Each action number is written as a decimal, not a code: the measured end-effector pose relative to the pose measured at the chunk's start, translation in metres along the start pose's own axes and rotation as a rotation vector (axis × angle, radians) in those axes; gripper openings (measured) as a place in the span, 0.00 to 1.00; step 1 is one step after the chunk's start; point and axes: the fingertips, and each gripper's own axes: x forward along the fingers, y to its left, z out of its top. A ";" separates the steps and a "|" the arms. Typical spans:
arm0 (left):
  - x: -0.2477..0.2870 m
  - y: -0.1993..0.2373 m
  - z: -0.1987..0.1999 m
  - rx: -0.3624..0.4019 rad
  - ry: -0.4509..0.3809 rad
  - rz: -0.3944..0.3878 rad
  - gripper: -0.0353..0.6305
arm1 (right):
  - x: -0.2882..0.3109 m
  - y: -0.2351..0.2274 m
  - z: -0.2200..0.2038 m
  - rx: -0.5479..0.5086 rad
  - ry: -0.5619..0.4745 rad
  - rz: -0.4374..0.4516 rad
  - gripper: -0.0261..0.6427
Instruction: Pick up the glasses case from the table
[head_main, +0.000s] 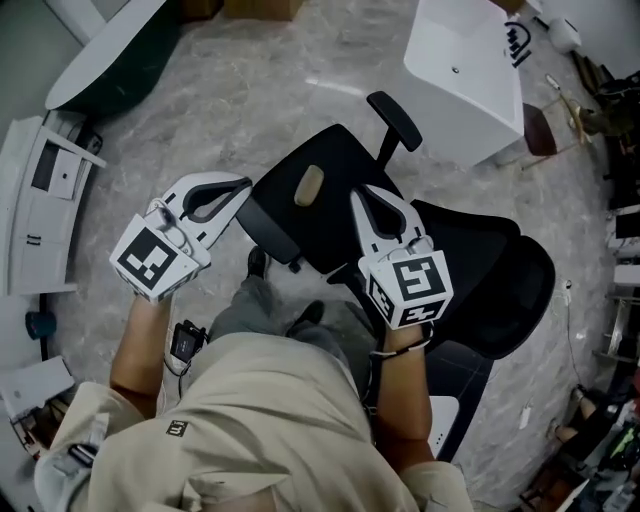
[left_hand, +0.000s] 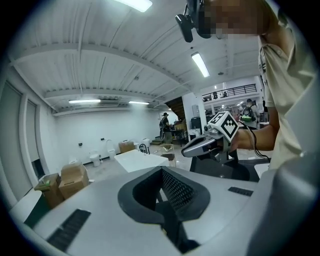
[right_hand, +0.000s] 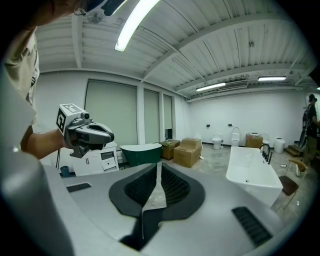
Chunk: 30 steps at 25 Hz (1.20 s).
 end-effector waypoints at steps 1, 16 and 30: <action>0.009 0.005 0.002 0.021 -0.022 -0.021 0.08 | 0.002 -0.005 -0.002 0.002 0.007 -0.019 0.08; 0.114 0.085 0.006 0.148 -0.120 -0.373 0.08 | 0.034 -0.056 0.004 0.061 0.053 -0.362 0.08; 0.174 0.103 -0.009 0.180 -0.102 -0.567 0.08 | 0.054 -0.084 -0.015 0.131 0.090 -0.527 0.17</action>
